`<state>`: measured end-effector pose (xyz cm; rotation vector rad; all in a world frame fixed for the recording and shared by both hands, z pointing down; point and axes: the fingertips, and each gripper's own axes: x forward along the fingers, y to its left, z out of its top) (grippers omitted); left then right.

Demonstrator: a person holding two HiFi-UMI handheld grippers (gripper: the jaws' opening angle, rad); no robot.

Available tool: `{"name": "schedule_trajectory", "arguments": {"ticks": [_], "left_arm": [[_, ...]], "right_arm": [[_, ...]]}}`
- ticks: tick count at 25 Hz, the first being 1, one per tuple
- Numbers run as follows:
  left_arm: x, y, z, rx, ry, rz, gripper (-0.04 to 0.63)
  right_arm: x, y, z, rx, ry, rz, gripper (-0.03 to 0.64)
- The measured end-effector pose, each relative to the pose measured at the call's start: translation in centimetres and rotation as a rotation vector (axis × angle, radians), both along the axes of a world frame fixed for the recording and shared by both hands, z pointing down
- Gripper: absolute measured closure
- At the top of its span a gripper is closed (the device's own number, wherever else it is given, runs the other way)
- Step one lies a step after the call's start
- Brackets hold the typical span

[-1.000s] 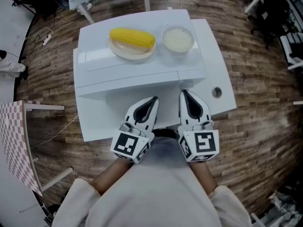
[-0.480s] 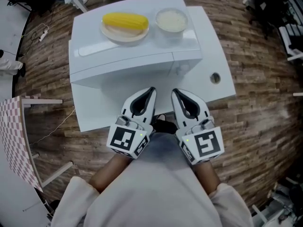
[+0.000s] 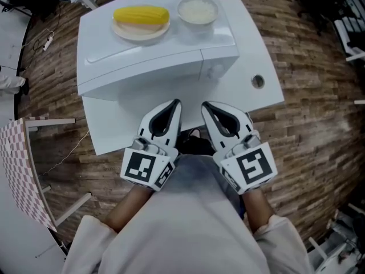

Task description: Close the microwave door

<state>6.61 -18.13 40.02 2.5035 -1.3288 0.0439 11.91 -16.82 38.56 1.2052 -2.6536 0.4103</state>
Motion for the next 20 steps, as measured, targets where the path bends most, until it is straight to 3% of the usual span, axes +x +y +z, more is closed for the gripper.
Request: {"name": "schedule_trajectory", "arguments": {"ticks": [20], "left_arm": [[-1.0, -0.8, -1.2, 0.012, 0.032, 0.013, 0.584]], "right_arm": [[-1.5, -0.1, -1.0, -0.02, -0.005, 0.007, 0.595]]}}
